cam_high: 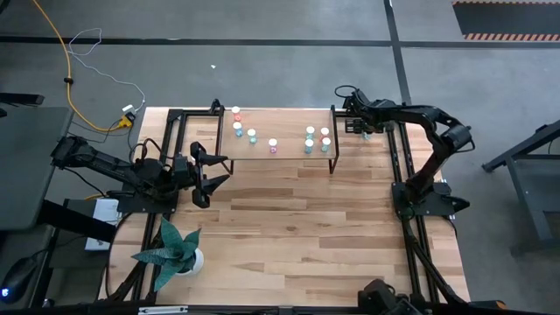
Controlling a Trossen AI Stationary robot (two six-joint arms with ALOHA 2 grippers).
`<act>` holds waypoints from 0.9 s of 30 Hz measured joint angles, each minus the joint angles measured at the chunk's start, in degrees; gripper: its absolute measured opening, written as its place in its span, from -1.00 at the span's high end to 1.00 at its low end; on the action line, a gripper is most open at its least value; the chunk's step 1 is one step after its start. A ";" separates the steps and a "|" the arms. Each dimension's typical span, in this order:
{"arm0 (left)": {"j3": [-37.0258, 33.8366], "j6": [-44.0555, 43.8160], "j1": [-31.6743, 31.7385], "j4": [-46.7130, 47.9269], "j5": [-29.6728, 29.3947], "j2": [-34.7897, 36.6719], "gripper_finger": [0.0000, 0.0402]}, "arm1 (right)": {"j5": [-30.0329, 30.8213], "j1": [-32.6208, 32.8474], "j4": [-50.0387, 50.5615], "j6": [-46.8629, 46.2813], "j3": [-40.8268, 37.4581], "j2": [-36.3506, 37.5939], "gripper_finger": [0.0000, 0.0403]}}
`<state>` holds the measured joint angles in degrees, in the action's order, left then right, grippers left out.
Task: Pick and place medicine bottles onto shelf by color
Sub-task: Put the green pill bottle on the shelf
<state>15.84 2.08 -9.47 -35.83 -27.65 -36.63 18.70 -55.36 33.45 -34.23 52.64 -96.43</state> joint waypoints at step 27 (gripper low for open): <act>0.00 0.01 0.01 0.01 0.01 0.00 -0.28 | 3.73 2.43 -1.66 -3.05 0.11 -2.68 0.26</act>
<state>15.84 2.09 -9.46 -35.81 -27.64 -36.63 22.44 -52.93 31.79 -37.28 52.75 -99.11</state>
